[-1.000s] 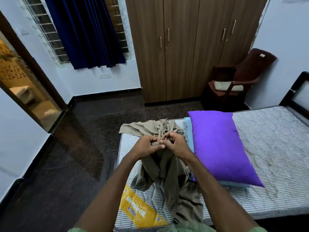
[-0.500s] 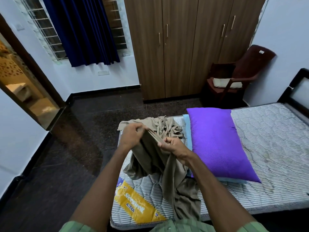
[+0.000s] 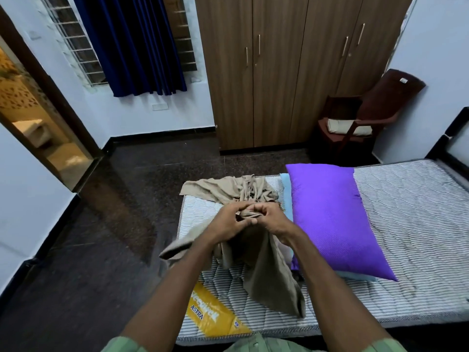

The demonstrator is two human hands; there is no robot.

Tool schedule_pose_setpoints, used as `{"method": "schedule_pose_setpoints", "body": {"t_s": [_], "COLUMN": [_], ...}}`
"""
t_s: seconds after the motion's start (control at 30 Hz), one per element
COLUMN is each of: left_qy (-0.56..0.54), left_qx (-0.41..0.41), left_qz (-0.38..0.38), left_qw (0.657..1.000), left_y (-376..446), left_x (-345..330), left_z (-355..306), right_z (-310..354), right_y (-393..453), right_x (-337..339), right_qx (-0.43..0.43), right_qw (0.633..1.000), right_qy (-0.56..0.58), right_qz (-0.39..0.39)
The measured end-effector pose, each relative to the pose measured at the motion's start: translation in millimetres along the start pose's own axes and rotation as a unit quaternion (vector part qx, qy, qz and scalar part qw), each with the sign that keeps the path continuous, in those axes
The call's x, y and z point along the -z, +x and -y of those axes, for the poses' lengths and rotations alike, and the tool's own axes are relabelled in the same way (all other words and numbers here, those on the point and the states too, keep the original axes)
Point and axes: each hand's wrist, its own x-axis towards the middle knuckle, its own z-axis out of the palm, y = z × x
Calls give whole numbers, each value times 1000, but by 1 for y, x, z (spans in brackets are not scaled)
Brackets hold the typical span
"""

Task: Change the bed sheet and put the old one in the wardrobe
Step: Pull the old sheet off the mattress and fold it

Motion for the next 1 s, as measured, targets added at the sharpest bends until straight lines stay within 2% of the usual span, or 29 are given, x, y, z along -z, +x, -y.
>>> {"method": "schedule_pose_setpoints", "body": {"t_s": [0.1, 0.17, 0.23, 0.27, 0.37, 0.43, 0.5, 0.57, 0.6, 0.67, 0.7, 0.77, 0.83, 0.9, 1.0], "left_qy": [72, 119, 109, 100, 7, -47, -57, -46, -33, -14, 7, 32, 37, 32, 61], "left_qx": [43, 50, 46, 57, 128, 194, 246, 270, 284, 310, 300, 210, 87, 22, 23], "left_qz": [-20, -38, -102, -166, -379, -451, -468, -461, -445, -382, -325, -187, -72, -12, 5], "left_qw": [996, 991, 988, 979, 917, 870, 847, 844, 849, 871, 897, 959, 993, 999, 998], "left_y": [3, 2, 1, 2, 4, 6, 6, 5, 4, 0, -1, -1, 2, 7, 7], "left_x": [9, 16, 24, 28, 51, 61, 60, 58, 59, 60, 58, 40, 13, -9, -9], "left_z": [16, 24, 25, 26, 30, 36, 41, 47, 52, 58, 57, 53, 37, 29, 26], "right_z": [-6, -13, -17, -20, -38, -44, -38, -32, -30, -30, -31, -35, -31, -23, -16], "right_y": [0, -2, -4, -6, -5, -6, -13, -15, -14, -8, -5, -2, 0, 3, 7], "right_x": [1, 8, 11, 10, 8, 9, 11, 14, 13, 11, 9, 6, 1, -7, -10], "right_qx": [-4, -39, -81, -99, -133, -156, -160, -159, -141, -104, -95, -59, -18, 11, 28], "right_qw": [1000, 999, 997, 995, 980, 961, 924, 880, 882, 928, 950, 966, 971, 977, 972], "right_qy": [6, 13, -1, -26, -144, -226, -328, -398, -389, -274, -204, -155, -172, -176, -207], "right_qz": [-9, -24, -14, 7, 43, -8, -113, -208, -228, -231, -219, -199, -166, -122, -106]}}
